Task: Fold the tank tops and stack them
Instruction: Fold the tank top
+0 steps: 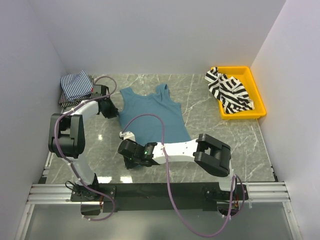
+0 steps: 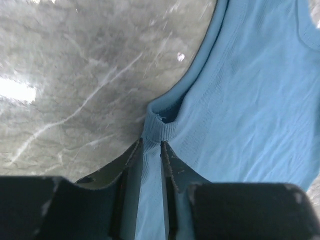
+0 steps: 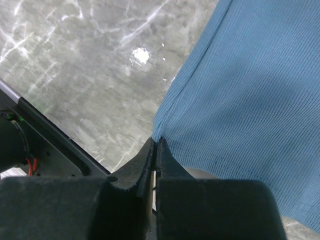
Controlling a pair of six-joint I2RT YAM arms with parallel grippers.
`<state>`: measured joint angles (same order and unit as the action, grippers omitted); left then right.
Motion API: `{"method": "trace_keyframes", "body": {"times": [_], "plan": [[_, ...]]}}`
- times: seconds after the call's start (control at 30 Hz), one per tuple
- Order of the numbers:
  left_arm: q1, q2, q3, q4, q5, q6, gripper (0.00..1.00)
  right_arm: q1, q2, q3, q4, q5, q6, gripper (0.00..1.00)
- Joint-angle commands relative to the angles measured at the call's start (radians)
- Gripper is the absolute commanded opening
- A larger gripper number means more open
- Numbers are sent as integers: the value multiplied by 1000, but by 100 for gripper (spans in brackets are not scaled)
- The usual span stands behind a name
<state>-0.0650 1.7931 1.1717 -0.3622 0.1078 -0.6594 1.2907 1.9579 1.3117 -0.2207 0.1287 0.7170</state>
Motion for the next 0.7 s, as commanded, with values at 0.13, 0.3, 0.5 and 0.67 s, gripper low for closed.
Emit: {"method": "trace_keyframes", "body": {"times": [0.13, 0.3, 0.5, 0.67], "plan": [[-27, 38, 26, 39, -5, -6, 33, -7, -47, -12, 38, -9, 13, 0], [-27, 80, 46, 13, -66, -6, 33, -8, -57, -19, 43, -17, 16, 0], [-27, 86, 57, -9, -105, -9, 33, -8, -62, -22, 41, -17, 16, 0], [-27, 45, 72, -20, -105, -2, 34, -13, -73, -37, 50, -21, 21, 0]]}}
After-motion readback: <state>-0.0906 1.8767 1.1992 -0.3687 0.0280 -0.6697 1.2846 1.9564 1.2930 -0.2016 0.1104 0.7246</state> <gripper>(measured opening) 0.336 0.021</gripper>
